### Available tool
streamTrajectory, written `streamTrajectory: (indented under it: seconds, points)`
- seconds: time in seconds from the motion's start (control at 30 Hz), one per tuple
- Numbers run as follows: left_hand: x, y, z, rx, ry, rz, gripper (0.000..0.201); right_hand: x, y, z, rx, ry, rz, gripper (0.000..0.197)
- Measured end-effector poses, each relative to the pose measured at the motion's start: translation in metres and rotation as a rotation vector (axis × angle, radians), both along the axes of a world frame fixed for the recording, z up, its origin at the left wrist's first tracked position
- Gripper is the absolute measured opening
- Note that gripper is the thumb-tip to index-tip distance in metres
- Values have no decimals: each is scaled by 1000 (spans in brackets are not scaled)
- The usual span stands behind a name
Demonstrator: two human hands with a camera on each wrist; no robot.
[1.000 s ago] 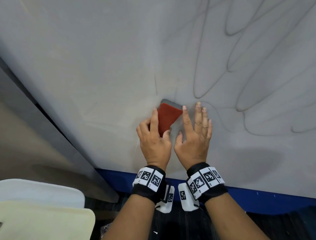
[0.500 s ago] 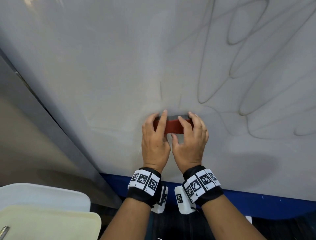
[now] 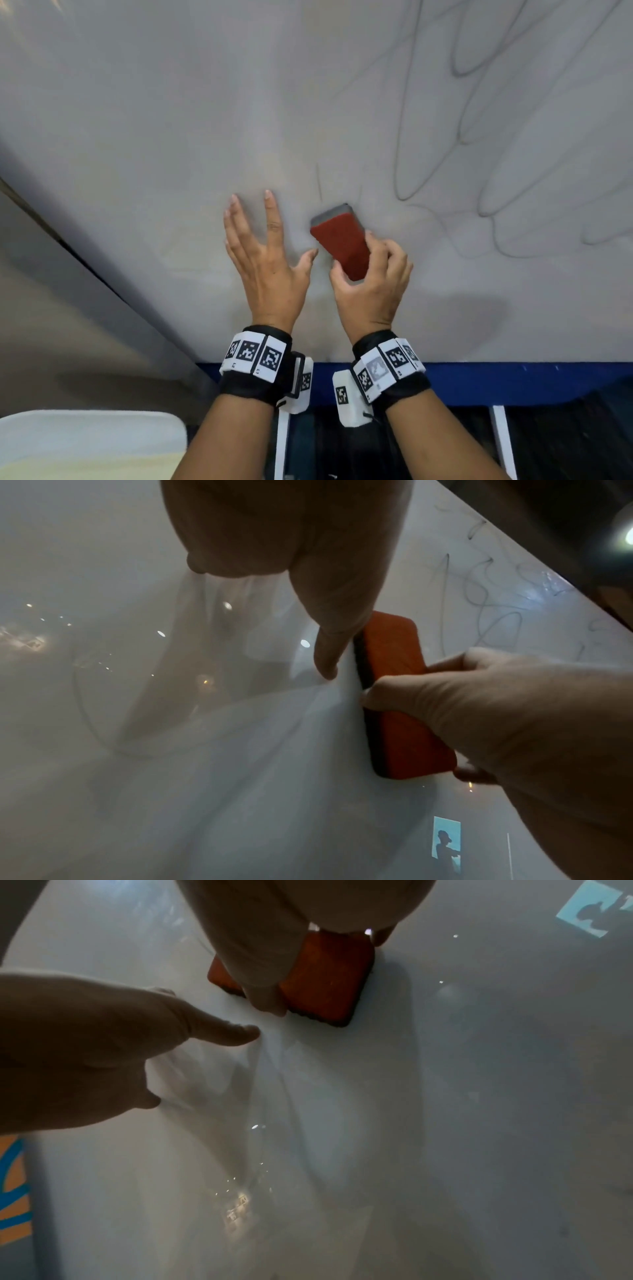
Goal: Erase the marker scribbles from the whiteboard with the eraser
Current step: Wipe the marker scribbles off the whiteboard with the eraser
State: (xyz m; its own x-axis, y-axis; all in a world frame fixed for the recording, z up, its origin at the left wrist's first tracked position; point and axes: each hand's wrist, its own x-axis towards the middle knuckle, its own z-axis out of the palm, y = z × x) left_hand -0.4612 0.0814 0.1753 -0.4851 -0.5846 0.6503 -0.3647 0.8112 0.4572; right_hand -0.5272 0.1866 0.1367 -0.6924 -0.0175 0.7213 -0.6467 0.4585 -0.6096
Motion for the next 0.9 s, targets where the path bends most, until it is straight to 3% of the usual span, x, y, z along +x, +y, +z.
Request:
streamTrajectory:
  seconds: [0.1,0.27,0.5,0.67,0.9]
  points:
    - [0,1,0,1,3,-4,106,-6,7,0,38,60,5,56]
    - [-2,4,-1,20,-2,9,107,-24,24,-7,-205,-75,-47,60]
    - [-13,16,-4,41,24,5,101,-23,27,0,-28,19,39,54]
    - [-17,21,-5,48,31,15,101,-44,53,-3,-190,-89,-92,61]
    - [-32,44,-9,61,63,1,94,-42,58,2,67,19,16,58]
